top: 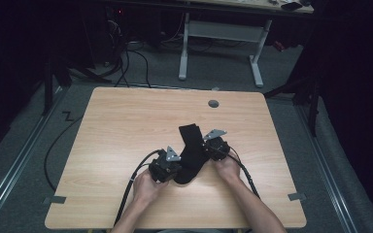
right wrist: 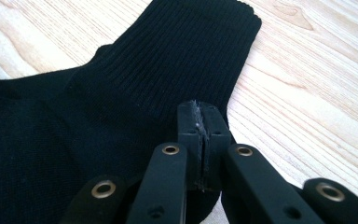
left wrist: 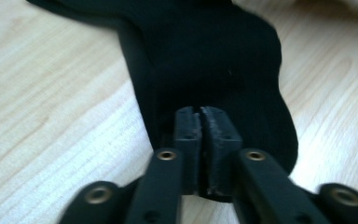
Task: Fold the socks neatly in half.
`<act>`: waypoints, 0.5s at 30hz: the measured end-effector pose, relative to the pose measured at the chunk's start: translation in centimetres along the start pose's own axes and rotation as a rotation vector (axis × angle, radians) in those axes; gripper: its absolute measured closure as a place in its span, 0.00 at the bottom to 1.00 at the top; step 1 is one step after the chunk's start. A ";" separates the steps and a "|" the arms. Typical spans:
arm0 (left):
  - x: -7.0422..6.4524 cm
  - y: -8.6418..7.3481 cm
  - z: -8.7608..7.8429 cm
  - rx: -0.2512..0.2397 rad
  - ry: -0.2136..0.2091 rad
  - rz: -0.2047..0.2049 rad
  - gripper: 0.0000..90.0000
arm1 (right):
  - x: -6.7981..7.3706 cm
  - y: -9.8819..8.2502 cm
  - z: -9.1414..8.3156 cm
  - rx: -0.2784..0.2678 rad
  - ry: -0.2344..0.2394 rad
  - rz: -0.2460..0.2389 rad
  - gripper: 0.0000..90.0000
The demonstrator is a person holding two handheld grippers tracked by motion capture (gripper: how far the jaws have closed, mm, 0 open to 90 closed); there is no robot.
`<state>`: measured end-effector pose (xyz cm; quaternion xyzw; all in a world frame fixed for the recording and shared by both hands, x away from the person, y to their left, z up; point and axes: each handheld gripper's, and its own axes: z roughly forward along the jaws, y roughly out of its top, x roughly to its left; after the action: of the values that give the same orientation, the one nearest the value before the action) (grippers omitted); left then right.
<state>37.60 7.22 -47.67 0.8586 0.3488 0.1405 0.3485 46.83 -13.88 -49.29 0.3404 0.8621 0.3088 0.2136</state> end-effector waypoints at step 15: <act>1.3 -0.6 1.8 -0.003 0.023 -0.067 0.74 | -0.2 -1.3 -1.2 0.009 -0.020 -0.046 0.99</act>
<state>39.09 7.52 -49.43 0.8443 0.3811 0.1391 0.3501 45.73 -15.24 -49.29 0.3245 0.8689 0.2964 0.2277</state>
